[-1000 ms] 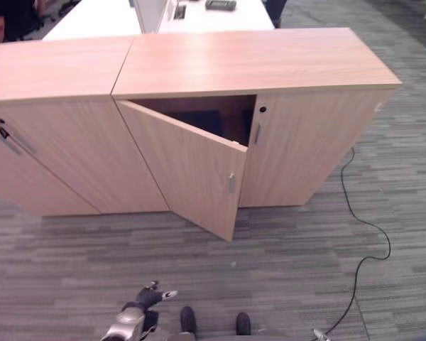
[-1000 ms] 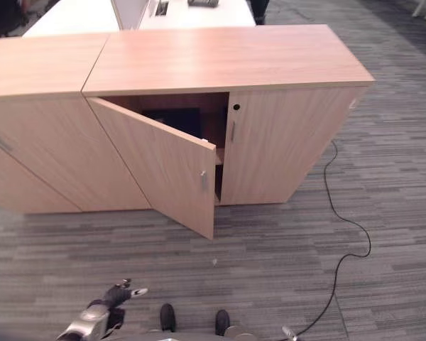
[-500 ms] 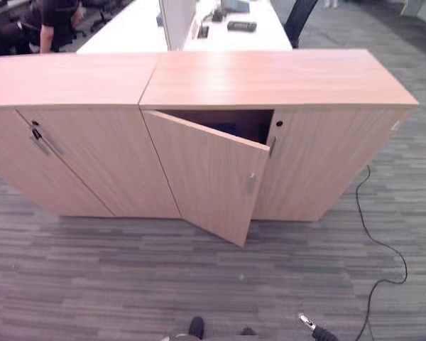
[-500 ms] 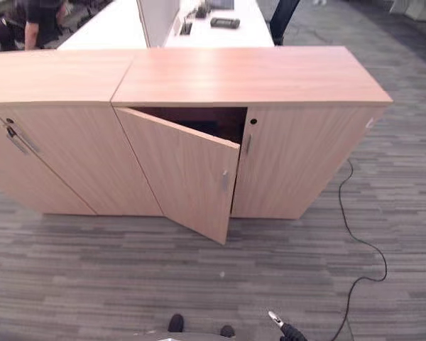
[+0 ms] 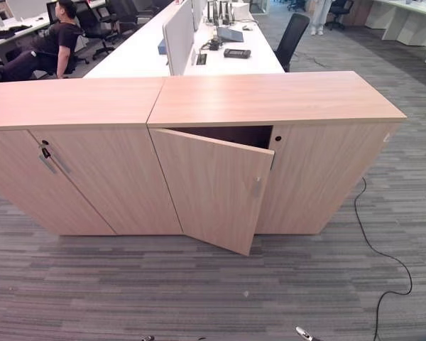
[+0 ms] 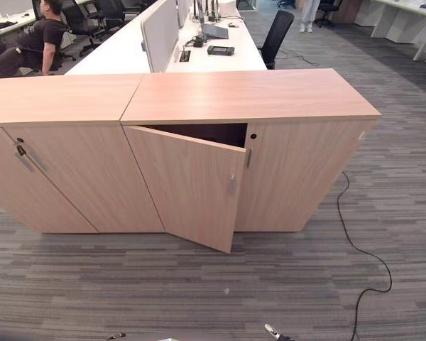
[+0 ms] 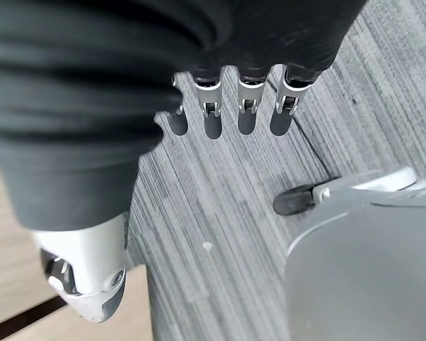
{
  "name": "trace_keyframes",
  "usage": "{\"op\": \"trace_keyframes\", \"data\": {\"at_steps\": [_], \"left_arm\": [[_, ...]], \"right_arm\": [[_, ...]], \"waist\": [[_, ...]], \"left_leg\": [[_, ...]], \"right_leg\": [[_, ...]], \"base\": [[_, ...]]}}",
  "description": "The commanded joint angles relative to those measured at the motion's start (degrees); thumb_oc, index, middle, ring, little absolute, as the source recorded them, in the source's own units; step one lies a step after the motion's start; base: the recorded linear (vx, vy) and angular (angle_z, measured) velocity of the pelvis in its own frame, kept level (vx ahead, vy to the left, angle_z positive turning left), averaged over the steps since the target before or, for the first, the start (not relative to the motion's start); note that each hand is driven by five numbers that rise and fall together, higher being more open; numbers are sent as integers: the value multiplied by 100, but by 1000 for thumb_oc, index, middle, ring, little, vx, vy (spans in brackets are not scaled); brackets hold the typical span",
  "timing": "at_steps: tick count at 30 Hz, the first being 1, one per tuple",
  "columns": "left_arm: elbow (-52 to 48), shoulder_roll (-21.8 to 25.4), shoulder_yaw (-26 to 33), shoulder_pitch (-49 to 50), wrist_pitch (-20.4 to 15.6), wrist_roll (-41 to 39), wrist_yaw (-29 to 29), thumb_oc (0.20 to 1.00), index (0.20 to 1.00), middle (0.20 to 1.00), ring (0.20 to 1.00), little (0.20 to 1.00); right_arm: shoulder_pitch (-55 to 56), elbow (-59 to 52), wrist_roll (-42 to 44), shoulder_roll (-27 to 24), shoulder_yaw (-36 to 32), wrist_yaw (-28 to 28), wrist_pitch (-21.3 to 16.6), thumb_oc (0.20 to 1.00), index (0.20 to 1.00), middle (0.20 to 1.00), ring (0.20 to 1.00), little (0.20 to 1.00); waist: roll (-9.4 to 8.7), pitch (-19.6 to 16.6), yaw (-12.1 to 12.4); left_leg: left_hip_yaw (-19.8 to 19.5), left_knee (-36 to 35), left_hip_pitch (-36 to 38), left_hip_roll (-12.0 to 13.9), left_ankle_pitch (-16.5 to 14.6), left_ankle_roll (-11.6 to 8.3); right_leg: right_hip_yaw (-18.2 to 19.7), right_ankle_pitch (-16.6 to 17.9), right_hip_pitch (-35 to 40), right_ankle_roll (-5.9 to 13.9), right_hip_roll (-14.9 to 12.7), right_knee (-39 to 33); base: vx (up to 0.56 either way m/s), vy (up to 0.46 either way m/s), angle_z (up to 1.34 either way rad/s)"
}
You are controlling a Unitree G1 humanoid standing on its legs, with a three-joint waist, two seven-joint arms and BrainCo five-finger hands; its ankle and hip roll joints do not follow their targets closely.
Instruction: Put the empty folder in the office cabinet
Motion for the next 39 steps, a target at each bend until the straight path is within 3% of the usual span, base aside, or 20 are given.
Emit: {"op": "trace_keyframes", "data": {"at_steps": [1, 7, 15, 39], "left_arm": [[296, -104, -104, -312, -118, -22, -342, 1000, 1000, 1000, 1000, 1000], [322, -74, -244, -320, -59, 225, -515, 1000, 1000, 1000, 1000, 1000], [485, -117, -14, -262, -25, 50, -538, 1000, 1000, 1000, 1000, 1000], [499, -142, -142, -274, 1, 133, -624, 1000, 1000, 1000, 1000, 1000]], "right_arm": [[-85, 61, -612, 137, 144, 166, 27, 1000, 1000, 1000, 1000, 1000], [-124, 22, -1288, 142, 544, 277, 144, 1000, 1000, 1000, 1000, 1000], [-125, 105, -1436, 103, 505, 297, 158, 1000, 1000, 1000, 1000, 1000], [-199, 116, -1757, -30, 570, 312, 203, 1000, 1000, 1000, 1000, 1000]], "waist": [[-159, -184, 39], [-172, -247, 72], [-172, -311, 101], [-167, -424, 83]], "left_leg": [[-163, 15, -17, -383, -486, 109], [-120, 15, 14, -390, -518, 138], [-138, 15, 63, -403, -556, 161], [-162, 15, 145, -403, -635, 181]], "right_leg": [[153, -140, -326, 406, 123, 119], [218, -112, -292, 420, 120, 102], [232, -118, -237, 429, 114, 74], [300, -110, -174, 432, 115, 42]], "base": [[4, 19, -8], [1, 4, -5], [1, 4, 0], [0, 0, 0]]}}
